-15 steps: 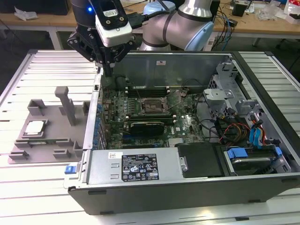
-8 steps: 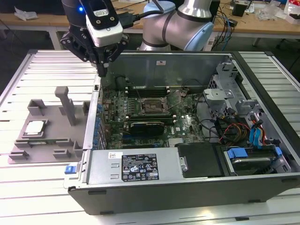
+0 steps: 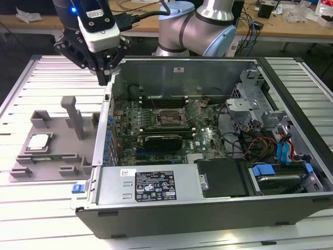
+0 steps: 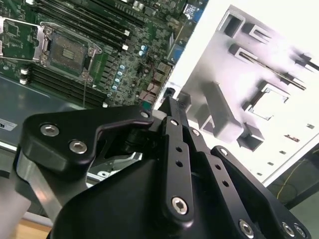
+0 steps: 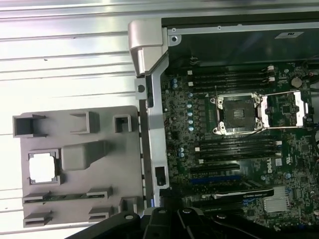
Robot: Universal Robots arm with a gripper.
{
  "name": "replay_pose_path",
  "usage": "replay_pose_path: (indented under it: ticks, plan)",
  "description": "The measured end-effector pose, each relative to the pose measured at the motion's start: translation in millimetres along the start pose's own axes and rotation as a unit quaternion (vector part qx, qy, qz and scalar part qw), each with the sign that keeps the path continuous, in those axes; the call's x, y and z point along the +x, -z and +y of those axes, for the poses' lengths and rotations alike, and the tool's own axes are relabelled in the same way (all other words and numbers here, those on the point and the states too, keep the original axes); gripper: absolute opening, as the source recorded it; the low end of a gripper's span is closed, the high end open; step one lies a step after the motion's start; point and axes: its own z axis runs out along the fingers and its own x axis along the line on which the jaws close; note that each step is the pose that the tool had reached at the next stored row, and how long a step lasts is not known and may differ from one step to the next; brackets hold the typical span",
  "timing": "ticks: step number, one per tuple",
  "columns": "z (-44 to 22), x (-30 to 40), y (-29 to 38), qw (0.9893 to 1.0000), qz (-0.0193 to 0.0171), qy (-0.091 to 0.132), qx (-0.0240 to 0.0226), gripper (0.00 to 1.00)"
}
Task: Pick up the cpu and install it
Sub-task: 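Reach for the cpu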
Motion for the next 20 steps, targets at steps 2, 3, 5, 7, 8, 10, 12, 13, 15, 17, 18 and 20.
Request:
replay_pose_path:
  ticks: [2,3,5,7,8,10,12,13,15,17,18,20]
  plan:
    - [-0.2,3.6,0.1,1.0,-0.0005,0.0,-0.0001,0.11]
    - [-0.4,4.9,0.2,1.0,-0.0007,0.0,-0.0001,0.11]
    - [-0.7,10.3,0.4,1.0,-0.0015,0.0,-0.0001,0.11]
    - [-1.3,17.6,0.7,1.0,-0.0026,0.0,-0.0002,0.11]
    - [-1.5,20.0,0.8,1.0,-0.003,0.0,-0.0002,0.11]
    - [-1.8,25.3,1.0,1.0,-0.0038,0.0,-0.0003,0.11]
    - [-2.2,30.1,1.2,1.0,-0.0045,0.0,-0.0004,0.11]
    - [-2.4,32.5,1.3,1.0,-0.0049,0.0,-0.0004,0.11]
    - [-2.8,37.8,1.5,1.0,-0.0057,0.0,-0.0005,0.11]
    - [-3.1,42.7,1.8,1.0,-0.0064,0.0,-0.0005,0.11]
    - [-3.2,44.5,1.9,1.0,-0.0066,0.0,-0.0005,0.11]
    - [-3.6,49.5,2.0,1.0,-0.0075,0.0,-0.0006,0.11]
